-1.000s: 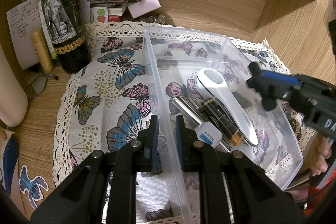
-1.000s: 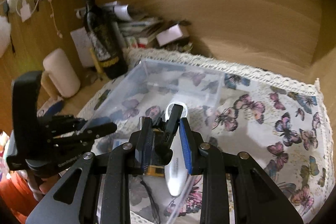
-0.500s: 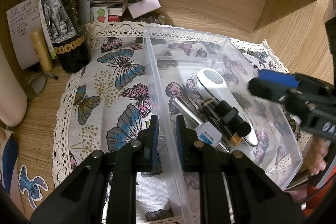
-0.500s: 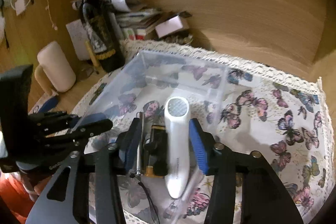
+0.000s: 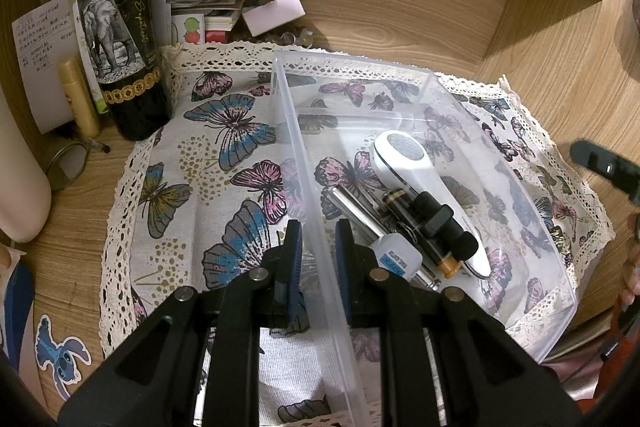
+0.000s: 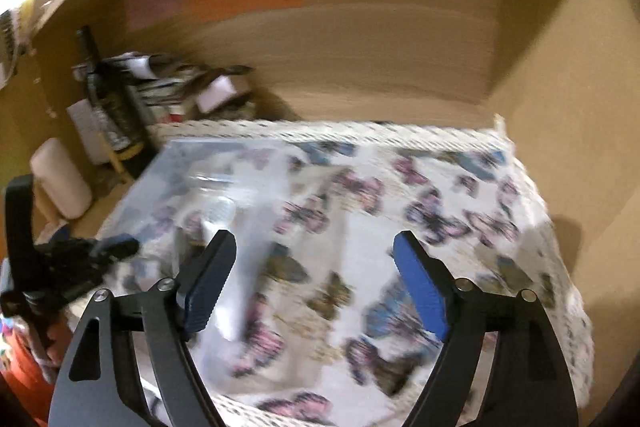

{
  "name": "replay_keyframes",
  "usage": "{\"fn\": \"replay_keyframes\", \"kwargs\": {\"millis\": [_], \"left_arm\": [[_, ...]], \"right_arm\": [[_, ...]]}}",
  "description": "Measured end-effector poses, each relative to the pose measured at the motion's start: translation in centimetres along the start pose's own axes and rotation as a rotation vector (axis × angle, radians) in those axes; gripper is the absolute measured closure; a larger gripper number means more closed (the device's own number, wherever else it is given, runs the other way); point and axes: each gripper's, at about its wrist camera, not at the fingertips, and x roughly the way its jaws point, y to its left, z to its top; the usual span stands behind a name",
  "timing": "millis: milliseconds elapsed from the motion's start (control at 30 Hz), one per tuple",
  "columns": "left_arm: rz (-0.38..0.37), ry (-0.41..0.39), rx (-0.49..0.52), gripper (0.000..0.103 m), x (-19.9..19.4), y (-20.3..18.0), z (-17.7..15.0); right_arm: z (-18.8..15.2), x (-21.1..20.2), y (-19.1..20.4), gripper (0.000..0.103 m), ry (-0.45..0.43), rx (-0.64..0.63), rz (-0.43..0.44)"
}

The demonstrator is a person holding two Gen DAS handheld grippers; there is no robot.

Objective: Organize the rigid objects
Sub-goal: 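Grasp the black round disc on the cloth with the right gripper, then carry the black round disc into the box and release it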

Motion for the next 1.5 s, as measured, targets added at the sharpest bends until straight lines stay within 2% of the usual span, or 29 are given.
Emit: {"fn": "replay_keyframes", "kwargs": {"millis": [200, 433, 467, 500, 533, 567, 600, 633, 867, 1133, 1500], "left_arm": [[0.0, 0.002, 0.005, 0.087, 0.0, 0.0, 0.1], [-0.002, 0.0, -0.001, 0.087, 0.0, 0.0, 0.2], [-0.003, 0.0, -0.001, 0.087, 0.0, 0.0, 0.2], [-0.003, 0.0, -0.002, 0.087, 0.0, 0.0, 0.2], [-0.003, 0.0, -0.002, 0.087, 0.0, -0.1, 0.2], [-0.003, 0.0, -0.002, 0.087, 0.0, -0.1, 0.2], [-0.003, 0.0, -0.002, 0.087, -0.1, -0.1, 0.2], [-0.003, 0.0, -0.002, 0.087, 0.0, -0.1, 0.2], [-0.003, 0.0, -0.001, 0.087, -0.1, -0.1, 0.1], [-0.003, -0.001, -0.001, 0.087, -0.1, -0.1, 0.1], [-0.004, -0.001, -0.003, 0.087, -0.1, -0.1, 0.1]], "right_arm": [[-3.1, 0.8, -3.0, 0.024, 0.087, 0.062, -0.086], [-6.8, 3.2, -4.2, 0.025, 0.229, 0.072, -0.092], [-7.2, 3.5, -4.2, 0.028, 0.245, 0.066, -0.092], [-7.5, 3.8, -4.2, 0.039, 0.253, 0.061, -0.09], [-7.7, 4.0, -4.1, 0.045, 0.258, 0.053, -0.095], [-7.7, 4.1, -4.1, 0.057, 0.262, 0.043, -0.102], [-7.7, 4.1, -4.1, 0.068, 0.257, 0.035, -0.112], [-7.6, 4.0, -4.1, 0.072, 0.25, 0.033, -0.113], [-5.7, 3.1, -3.5, 0.072, 0.173, 0.033, -0.064], [-2.6, 2.4, -0.1, 0.072, 0.066, -0.029, 0.009], [0.9, 2.9, 3.9, 0.071, -0.018, -0.079, 0.133]]}}
